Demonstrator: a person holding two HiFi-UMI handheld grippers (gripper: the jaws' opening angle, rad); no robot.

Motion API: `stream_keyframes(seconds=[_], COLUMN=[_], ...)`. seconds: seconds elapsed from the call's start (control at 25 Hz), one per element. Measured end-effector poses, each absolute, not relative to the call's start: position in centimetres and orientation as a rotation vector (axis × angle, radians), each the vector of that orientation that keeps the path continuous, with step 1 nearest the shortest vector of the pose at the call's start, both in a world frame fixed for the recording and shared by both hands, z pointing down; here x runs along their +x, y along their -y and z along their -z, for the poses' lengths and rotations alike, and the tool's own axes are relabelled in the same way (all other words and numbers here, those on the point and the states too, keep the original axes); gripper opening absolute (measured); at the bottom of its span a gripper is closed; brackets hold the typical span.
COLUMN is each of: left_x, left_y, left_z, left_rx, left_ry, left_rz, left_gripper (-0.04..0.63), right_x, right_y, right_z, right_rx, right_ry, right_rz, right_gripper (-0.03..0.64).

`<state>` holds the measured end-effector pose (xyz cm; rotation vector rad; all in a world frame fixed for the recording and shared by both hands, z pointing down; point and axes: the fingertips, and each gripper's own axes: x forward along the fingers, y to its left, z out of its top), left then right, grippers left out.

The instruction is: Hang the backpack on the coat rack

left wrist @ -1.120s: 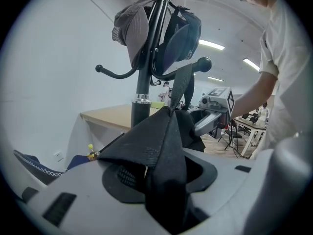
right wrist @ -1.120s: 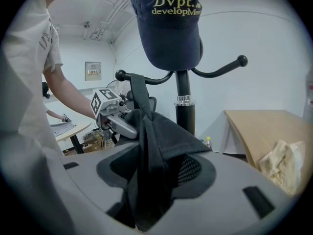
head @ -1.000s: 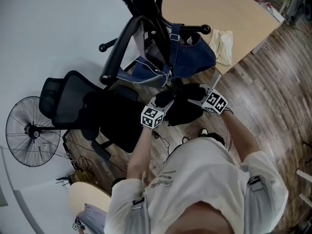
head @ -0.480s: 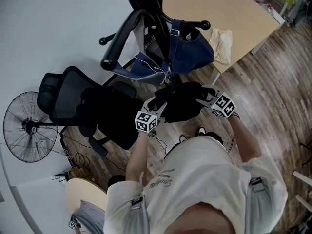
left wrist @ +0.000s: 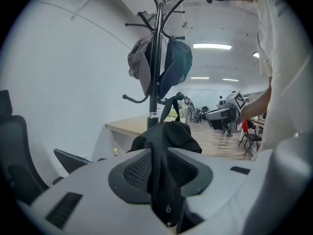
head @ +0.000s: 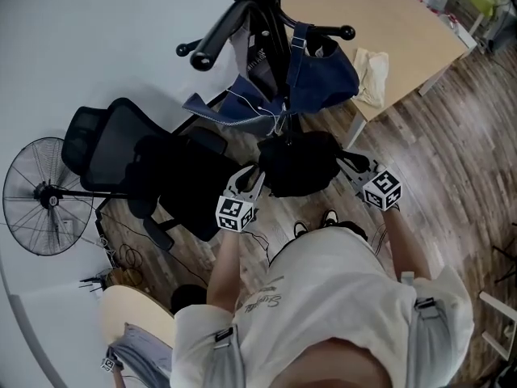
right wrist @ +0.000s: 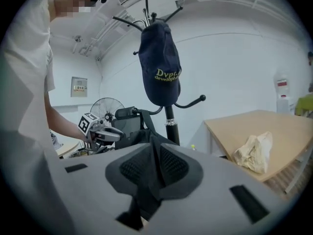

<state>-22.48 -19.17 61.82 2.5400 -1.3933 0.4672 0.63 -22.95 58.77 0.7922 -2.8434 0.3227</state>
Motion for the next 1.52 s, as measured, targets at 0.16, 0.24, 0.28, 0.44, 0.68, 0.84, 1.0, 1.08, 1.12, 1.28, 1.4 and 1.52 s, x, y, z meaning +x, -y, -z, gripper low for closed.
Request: stream_keyframes(seconds=[0.16,0.24,0.28,0.44,0.68,0.84,1.0,1.08,1.12,1.28,1.4,1.52], left_x=[-21.1,-20.5,-20.3,-18.9,-18.2,-18.3,-18.3,-18.4,-18.4,-18.4,-18.4,-18.4], left_y=[18.4,18.2,18.0,17.6,17.8,18.0,18.2,18.2,18.2,18.1,18.0,17.9], left_z=[-59.3,-57.8,-57.0,-54.2,-50.1,-48.2,-47.2,-46.8,-46.7,-46.6,-46.9,-47.1], left_rx=[2.577,2.558,2.546,2.569,2.602,2.611,2.613,2.617,2.620,2.625,2.625,2.627], left_ry=[1.440,1.469,1.482,1.490,1.541,1.587,1.623,1.628,1.630,1.625,1.619,1.609], left_rz=[-0.463,-0.448,-0.438,-0.427,-0.391,-0.327,-0.297,-0.285,-0.283,-0.280,-0.283,-0.291], left_gripper=[0.046,0.034,0.029,0.021,0.018,0.018,0.018,0.018,0.018,0.018,0.019,0.018], right_x=[0.6,0.4,0.3,-0.4,-1.9,-2.6,-2.7,-2.9,-3.1,-3.5,-3.5,-3.5], right_y=[22.1,21.7,21.5,20.7,19.6,19.4,19.7,19.7,19.7,19.2,19.0,18.8], right_z=[-56.9,-55.9,-55.4,-53.7,-49.7,-47.2,-45.2,-44.4,-44.0,-43.3,-43.6,-44.0], right_rx=[0.789,0.770,0.762,0.738,0.703,0.709,0.737,0.749,0.751,0.742,0.740,0.744], right_ry=[2.890,2.907,2.913,2.924,2.933,2.938,2.971,2.973,2.975,2.978,2.960,2.936], right_rz=[-0.266,-0.241,-0.226,-0.152,-0.009,0.055,0.048,0.065,0.076,0.104,0.102,0.103], right_gripper=[-0.006,-0.006,-0.006,-0.006,-0.006,-0.006,-0.006,-0.006,-0.006,-0.006,-0.006,-0.006])
